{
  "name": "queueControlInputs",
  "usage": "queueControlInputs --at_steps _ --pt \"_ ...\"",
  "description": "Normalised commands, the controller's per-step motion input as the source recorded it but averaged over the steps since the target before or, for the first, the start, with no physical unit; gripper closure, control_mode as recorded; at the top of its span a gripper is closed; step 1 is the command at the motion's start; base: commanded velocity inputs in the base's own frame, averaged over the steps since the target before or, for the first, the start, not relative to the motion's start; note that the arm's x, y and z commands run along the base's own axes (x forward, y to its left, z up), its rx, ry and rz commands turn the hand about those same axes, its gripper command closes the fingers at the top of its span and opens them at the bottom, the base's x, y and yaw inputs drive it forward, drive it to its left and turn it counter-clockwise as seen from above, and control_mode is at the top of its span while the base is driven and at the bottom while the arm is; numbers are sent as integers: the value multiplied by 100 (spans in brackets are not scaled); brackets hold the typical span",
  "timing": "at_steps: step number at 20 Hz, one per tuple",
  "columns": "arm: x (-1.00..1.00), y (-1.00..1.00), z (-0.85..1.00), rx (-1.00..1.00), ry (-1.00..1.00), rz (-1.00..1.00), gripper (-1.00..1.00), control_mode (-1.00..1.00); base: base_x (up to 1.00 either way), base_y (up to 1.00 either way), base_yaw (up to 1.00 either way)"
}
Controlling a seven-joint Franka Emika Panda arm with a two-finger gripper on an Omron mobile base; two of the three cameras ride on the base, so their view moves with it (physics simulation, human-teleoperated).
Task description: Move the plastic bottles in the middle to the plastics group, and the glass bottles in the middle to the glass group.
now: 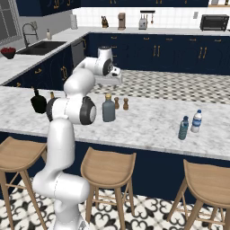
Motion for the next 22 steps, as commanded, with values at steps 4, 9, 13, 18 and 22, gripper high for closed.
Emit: queueControlInputs --at_steps 4,9,13,18,22 --pt "-26 -16 -1 0 0 0 -100 -100 0 0 0" --pt "-2 -4 -22 0 0 0 -100 -100 0 0 0" --pt "0 0 -41 0 0 0 -100 -100 0 0 0" --pt "0 0 -42 0 0 0 -100 -100 0 0 0" --pt "-1 0 -27 0 0 0 -100 -100 0 0 0"
